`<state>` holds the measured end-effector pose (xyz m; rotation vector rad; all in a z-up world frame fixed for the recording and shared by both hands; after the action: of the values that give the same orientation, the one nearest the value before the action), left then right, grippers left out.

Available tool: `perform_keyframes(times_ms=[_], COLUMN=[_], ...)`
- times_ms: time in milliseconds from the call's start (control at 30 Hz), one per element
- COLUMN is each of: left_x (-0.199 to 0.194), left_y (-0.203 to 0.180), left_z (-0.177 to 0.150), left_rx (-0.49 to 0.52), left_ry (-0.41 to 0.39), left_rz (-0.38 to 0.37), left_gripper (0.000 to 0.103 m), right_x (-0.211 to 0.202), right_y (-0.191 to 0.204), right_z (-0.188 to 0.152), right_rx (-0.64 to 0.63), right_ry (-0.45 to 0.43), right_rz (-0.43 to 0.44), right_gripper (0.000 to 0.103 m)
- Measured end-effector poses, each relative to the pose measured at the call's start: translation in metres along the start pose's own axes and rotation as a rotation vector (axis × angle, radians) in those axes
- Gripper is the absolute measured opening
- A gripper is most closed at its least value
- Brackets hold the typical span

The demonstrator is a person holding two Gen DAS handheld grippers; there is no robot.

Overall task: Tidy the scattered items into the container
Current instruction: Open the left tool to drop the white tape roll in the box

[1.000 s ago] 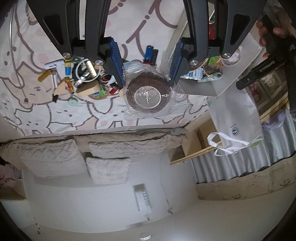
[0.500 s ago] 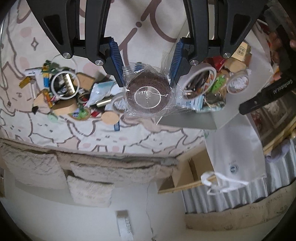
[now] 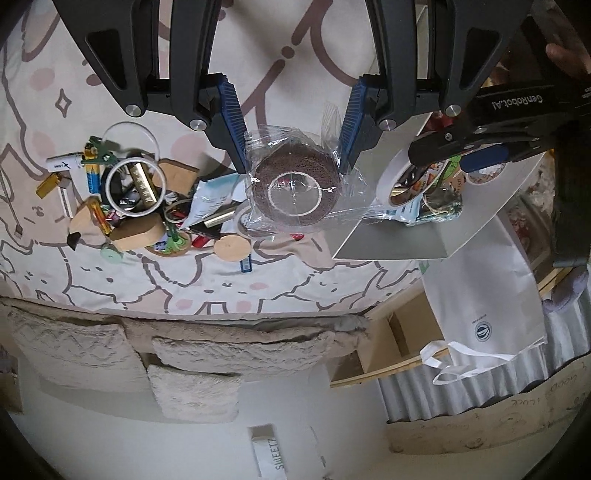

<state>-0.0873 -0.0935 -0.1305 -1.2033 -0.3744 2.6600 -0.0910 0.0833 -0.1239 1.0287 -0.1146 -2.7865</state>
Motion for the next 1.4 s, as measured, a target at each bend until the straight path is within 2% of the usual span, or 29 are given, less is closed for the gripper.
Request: perform_keyframes(times_ms=[133, 267, 433, 467, 500, 733, 867, 1033, 1100, 1400], left_x=[0.011, 0.017, 0.017, 0.017, 0.018, 0.015, 0.005, -0.008, -0.013, -0.023], left_y=[0.0, 0.002, 0.002, 0.002, 0.001, 0.001, 0.002, 0.011, 0.015, 0.04], left_z=[0.002, 0.004, 0.008, 0.009, 0.009, 0.008, 0.008, 0.01, 0.012, 0.017], left_rx=[-0.082, -0.133, -0.145, -0.14, -0.131, -0.092, -0.057, -0.068, -0.076, -0.127], left_ry=[0.058, 0.096, 0.073, 0.07, 0.07, 0.06, 0.025, -0.007, -0.019, -0.029], left_rz=[-0.083, -0.093, -0.094, -0.087, -0.081, -0.065, -0.029, -0.031, -0.031, -0.011], left_gripper=[0.103, 0.103, 0.101, 0.096, 0.084, 0.082, 0.071, 0.068, 0.061, 0.061], right_x=[-0.002, -0.004, -0.007, -0.008, -0.009, -0.017, -0.021, -0.024, -0.024, -0.018], right_y=[-0.004, -0.005, -0.005, -0.004, -0.004, -0.003, -0.002, 0.001, 0.003, 0.013], right_z=[0.001, 0.002, 0.005, 0.005, 0.005, 0.008, 0.009, 0.01, 0.01, 0.014], right_rx=[0.005, 0.006, 0.004, 0.003, 0.001, -0.006, -0.008, -0.012, -0.011, -0.016], right_ry=[-0.003, -0.009, -0.017, -0.019, -0.02, -0.034, -0.041, -0.048, -0.048, -0.039], right_rz=[-0.003, -0.008, -0.014, -0.013, -0.014, -0.02, -0.021, -0.018, -0.013, 0.007], right_gripper=[0.048, 0.048, 0.048, 0.048, 0.048, 0.048, 0.048, 0.048, 0.048, 0.048])
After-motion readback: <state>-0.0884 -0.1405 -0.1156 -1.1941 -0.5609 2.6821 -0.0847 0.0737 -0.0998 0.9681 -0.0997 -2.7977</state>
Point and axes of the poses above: each gripper's, at about its wrist camera, not at the fingertips, and x roughly the way its jaws point, y to its left, z to its top, the point moved 4 cm from there along x, roughly the way its jaws point, and after that the axes turned 10 degrees about -z, right-handed, at the moved point
